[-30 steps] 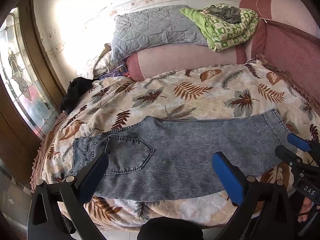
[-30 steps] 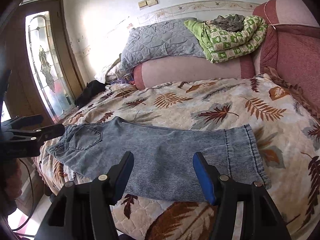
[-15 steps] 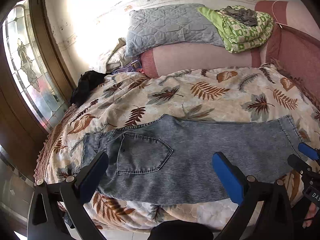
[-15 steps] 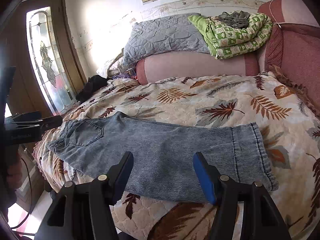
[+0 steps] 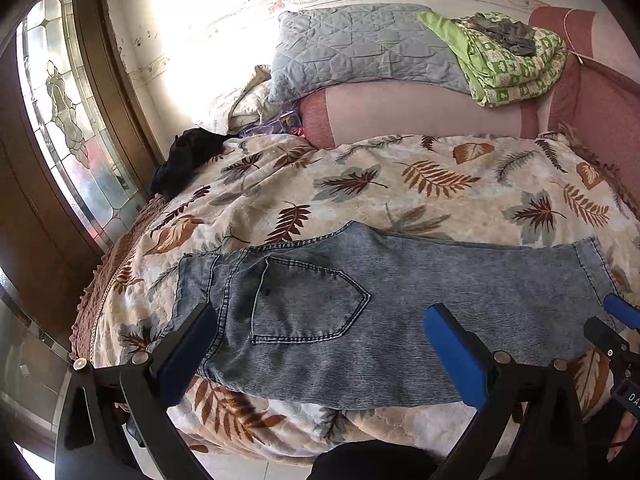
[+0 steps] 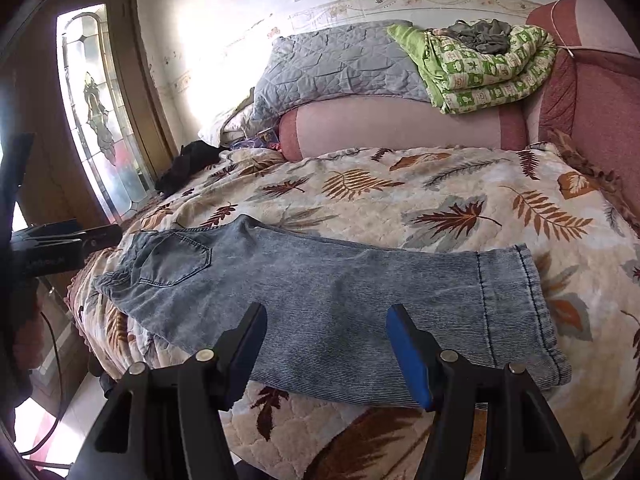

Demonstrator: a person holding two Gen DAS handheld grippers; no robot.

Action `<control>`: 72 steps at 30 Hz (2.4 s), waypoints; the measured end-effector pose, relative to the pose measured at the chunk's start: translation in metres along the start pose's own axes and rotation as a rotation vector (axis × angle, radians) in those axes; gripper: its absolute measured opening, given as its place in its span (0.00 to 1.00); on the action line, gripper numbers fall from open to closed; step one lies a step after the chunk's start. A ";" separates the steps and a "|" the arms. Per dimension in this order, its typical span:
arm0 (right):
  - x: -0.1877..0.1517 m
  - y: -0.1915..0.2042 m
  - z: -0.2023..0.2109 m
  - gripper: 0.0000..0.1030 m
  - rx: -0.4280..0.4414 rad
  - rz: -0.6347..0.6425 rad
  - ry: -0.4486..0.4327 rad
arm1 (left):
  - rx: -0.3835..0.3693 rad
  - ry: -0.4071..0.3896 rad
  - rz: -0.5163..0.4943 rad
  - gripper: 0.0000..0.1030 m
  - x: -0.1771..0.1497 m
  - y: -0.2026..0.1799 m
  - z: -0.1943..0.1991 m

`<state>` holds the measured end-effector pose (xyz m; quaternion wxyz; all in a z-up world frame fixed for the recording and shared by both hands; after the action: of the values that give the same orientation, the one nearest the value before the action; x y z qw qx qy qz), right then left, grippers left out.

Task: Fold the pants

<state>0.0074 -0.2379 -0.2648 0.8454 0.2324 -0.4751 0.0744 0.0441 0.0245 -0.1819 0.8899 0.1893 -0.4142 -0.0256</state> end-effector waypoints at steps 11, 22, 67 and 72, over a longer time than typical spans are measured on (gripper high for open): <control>-0.001 0.000 -0.005 0.64 -0.001 -0.005 0.012 | 0.017 0.001 0.007 1.00 -0.001 0.004 -0.003; -0.003 0.001 -0.009 0.64 -0.004 -0.002 0.028 | 0.029 -0.011 0.016 1.00 0.000 0.009 0.001; -0.015 -0.071 0.047 0.64 -0.143 -0.148 -0.025 | -0.140 0.047 -0.223 1.00 -0.009 -0.121 0.000; -0.025 -0.108 0.066 0.64 -0.221 -0.246 -0.024 | -0.163 0.139 -0.306 1.00 -0.032 -0.169 -0.027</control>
<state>-0.0195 -0.3611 -0.2914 0.8628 0.1951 -0.4586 -0.0852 0.0619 -0.1170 -0.2811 0.9145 0.1785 -0.3147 -0.1811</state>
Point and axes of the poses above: each gripper's, at about its wrist camera, not at the fingertips, and z roughly against the way its jaws point, y to its left, x to its top, the point moved 4 cm from there along -z, roughly the way its jaws point, and after that the axes turned 13 degrees about x, right-handed, at the moved point
